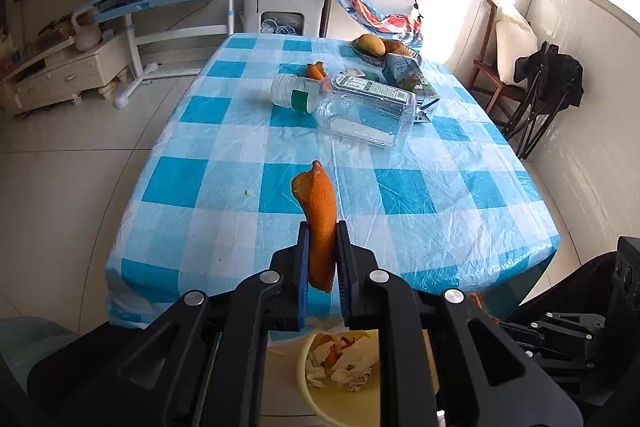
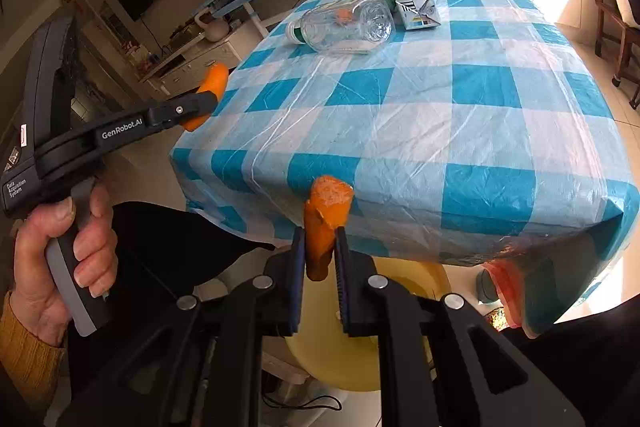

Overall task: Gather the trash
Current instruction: 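Carry both orange peels to the yellow basin and open both tools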

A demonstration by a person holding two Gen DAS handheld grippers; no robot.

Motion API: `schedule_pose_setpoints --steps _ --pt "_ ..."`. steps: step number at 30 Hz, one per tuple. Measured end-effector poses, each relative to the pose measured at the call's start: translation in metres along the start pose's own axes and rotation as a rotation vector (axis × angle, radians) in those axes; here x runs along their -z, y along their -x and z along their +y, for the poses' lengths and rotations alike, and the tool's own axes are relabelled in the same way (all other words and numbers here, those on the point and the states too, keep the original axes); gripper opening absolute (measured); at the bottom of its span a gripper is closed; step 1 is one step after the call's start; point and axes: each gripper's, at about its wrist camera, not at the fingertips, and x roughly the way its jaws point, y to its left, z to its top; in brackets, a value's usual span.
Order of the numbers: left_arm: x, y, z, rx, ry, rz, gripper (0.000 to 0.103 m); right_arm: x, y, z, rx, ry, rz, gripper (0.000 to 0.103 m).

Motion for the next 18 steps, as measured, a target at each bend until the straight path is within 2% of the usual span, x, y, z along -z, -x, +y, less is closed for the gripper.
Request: schedule_pose_setpoints --steps 6,18 --pt "0.003 0.008 -0.007 0.001 -0.012 -0.007 0.013 0.009 -0.011 0.007 0.007 0.031 0.063 0.016" --pt "0.008 0.024 -0.013 -0.009 -0.032 -0.025 0.013 0.022 -0.015 0.004 0.029 0.025 0.090 0.017"
